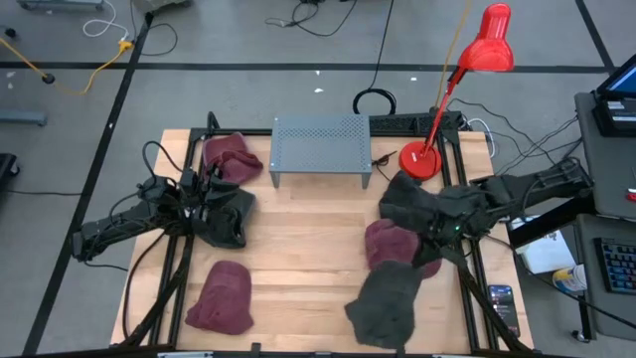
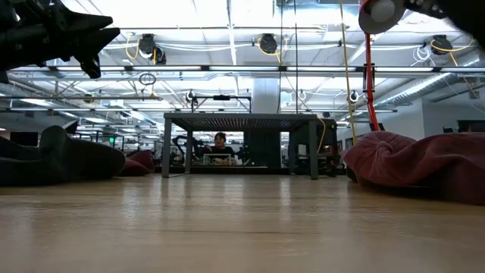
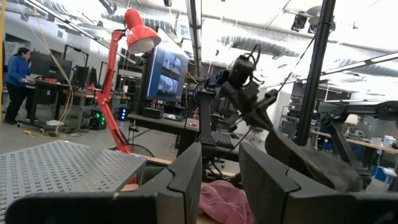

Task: Pick & Place hat
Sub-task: Put the bottom right black cap on the shelf

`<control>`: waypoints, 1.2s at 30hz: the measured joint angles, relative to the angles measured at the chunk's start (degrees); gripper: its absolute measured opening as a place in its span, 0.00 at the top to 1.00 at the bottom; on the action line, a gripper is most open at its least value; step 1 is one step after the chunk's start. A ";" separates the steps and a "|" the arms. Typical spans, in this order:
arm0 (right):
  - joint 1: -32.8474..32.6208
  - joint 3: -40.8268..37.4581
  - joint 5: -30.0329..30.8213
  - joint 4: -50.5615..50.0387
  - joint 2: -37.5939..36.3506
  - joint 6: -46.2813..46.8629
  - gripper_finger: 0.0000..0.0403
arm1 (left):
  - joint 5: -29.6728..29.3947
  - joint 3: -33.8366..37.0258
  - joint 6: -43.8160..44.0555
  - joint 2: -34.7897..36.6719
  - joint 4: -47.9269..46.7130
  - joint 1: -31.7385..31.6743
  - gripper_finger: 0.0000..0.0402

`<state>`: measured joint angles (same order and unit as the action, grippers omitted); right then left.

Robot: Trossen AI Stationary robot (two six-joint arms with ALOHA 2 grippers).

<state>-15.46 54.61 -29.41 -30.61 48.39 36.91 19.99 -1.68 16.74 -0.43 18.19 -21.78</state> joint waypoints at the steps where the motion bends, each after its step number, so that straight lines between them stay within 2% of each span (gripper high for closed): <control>1: 0.00 0.00 1.50 1.15 -0.46 0.83 1.00 | -0.02 0.00 0.00 0.00 -0.01 0.00 0.72; 16: -0.01 0.02 25.01 13.45 -2.00 9.65 1.00 | 0.00 -0.01 0.01 0.00 -0.01 0.00 0.72; 29: 0.00 0.02 48.54 15.81 -1.22 19.62 1.00 | -0.02 -0.01 -0.01 0.02 -0.01 0.02 0.72; 32: 0.24 0.02 51.34 16.00 -0.65 22.12 1.00 | 0.00 0.00 -0.01 0.00 -0.01 0.02 0.72; 36: 1.05 0.02 51.84 16.03 0.20 24.54 1.00 | 0.00 -0.01 -0.01 0.00 -0.01 0.02 0.72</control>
<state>-14.41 54.63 22.43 -14.59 48.58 61.45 19.99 -1.69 16.74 -0.42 18.18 -21.76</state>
